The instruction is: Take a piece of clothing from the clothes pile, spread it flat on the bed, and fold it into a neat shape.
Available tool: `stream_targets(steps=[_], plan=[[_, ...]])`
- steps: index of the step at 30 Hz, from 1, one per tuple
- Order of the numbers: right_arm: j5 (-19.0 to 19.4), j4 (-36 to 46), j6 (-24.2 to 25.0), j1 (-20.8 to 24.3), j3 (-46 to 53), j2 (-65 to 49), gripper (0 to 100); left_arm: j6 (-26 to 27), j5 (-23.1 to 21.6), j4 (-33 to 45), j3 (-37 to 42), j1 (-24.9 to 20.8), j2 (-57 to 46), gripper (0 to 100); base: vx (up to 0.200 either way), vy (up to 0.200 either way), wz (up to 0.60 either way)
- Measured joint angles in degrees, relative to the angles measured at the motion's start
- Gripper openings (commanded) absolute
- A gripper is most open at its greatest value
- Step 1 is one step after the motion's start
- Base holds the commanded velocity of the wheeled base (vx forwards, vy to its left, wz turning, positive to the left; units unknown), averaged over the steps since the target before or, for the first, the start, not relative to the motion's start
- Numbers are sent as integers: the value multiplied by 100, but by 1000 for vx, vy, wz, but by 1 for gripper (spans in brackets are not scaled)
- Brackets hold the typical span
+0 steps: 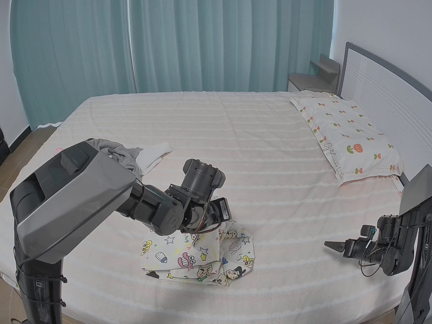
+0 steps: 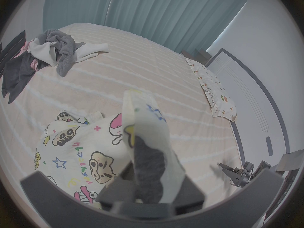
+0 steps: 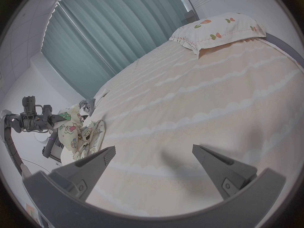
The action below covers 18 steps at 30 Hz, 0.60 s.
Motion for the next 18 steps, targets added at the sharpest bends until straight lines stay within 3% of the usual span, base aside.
stream_targets(steps=[12,18], plan=[[-2,0,2,0,11,21,100,-145,50,-13,254,10,28,100,0,0,0],[-2,0,2,0,17,27,100,-172,44,-106,631,244,-154,100,0,0,0]])
